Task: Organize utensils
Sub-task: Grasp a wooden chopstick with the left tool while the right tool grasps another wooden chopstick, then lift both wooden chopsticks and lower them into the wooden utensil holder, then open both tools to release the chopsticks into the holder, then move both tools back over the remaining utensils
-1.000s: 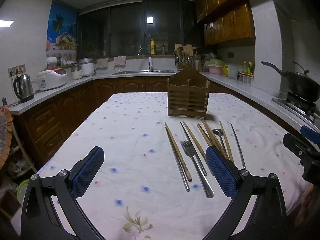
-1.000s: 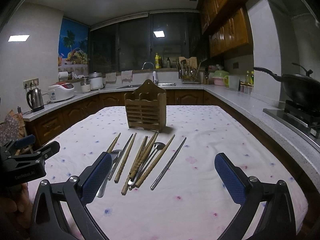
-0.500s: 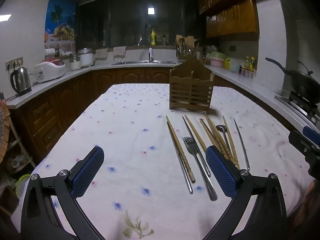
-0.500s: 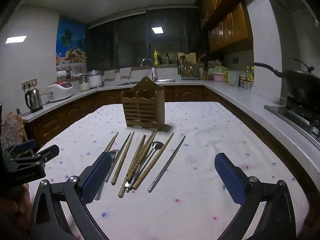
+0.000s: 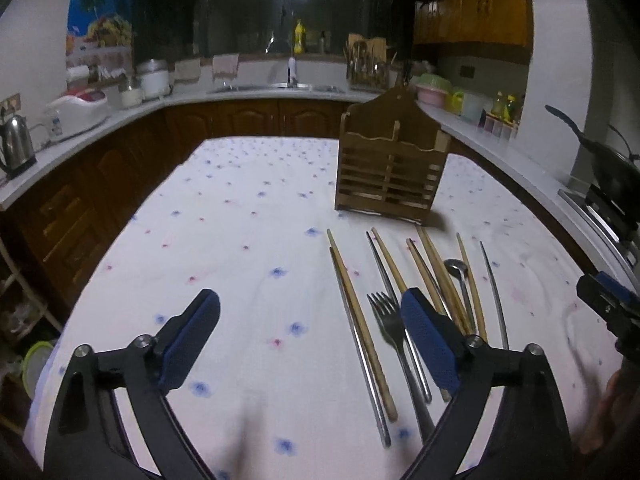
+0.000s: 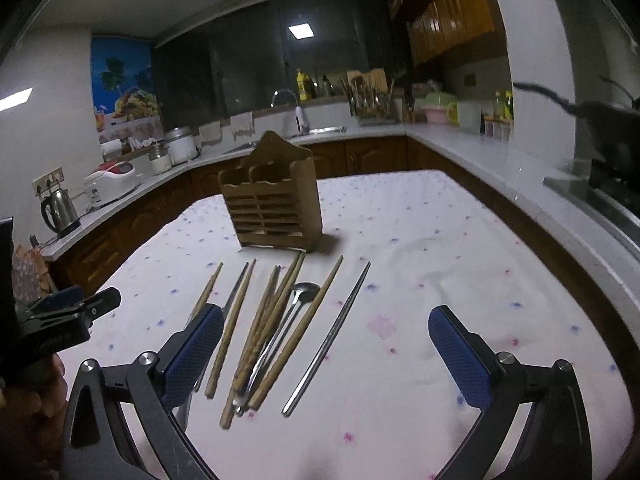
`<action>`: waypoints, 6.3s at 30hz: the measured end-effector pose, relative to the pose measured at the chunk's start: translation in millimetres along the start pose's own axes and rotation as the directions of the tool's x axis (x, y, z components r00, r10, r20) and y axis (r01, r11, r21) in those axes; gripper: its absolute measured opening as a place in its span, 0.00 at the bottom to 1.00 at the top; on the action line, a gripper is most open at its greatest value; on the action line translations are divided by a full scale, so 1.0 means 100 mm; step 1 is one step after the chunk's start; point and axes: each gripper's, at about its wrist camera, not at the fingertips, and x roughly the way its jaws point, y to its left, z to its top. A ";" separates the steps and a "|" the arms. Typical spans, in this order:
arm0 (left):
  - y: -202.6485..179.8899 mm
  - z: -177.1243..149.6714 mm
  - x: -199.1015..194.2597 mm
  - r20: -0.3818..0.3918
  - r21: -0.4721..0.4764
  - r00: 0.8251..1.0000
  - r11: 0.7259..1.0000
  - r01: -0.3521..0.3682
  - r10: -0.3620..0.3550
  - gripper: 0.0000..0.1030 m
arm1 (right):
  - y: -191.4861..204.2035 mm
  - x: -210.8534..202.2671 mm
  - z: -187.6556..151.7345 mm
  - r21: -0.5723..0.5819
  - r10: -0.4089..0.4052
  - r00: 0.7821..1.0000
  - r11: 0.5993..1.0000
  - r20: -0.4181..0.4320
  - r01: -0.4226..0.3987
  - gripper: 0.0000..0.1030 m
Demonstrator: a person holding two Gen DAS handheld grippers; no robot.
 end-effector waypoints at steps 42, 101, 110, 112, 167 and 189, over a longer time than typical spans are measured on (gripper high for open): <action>-0.33 0.59 1.88 -0.376 0.072 0.923 0.991 0.112 -0.077 0.06 | -0.01 2.15 0.40 -0.051 -0.063 0.911 0.998 -0.407 0.046 0.06; 0.00 2.68 0.44 0.286 -0.081 0.937 0.970 0.231 -0.200 0.04 | 0.05 0.97 2.61 0.122 0.121 0.954 0.980 0.273 -0.159 0.05; 0.08 2.34 1.22 0.200 -0.186 0.960 0.955 0.232 -0.195 0.04 | -0.03 1.58 2.24 0.146 0.096 0.972 0.981 0.216 -0.129 0.05; 0.10 2.28 1.31 0.188 -0.197 0.964 0.954 0.226 -0.189 0.04 | -0.06 1.68 2.16 0.163 0.092 0.975 0.979 0.201 -0.126 0.05; 0.24 0.45 0.40 -0.024 -0.168 0.996 0.983 0.077 -0.082 0.72 | -0.39 0.46 0.69 0.127 0.018 0.999 0.992 0.033 -0.022 0.94; 0.09 0.23 0.84 -0.203 -0.102 0.976 0.993 0.056 -0.075 0.60 | -0.42 0.81 0.29 0.121 0.010 0.993 0.993 -0.113 0.004 0.88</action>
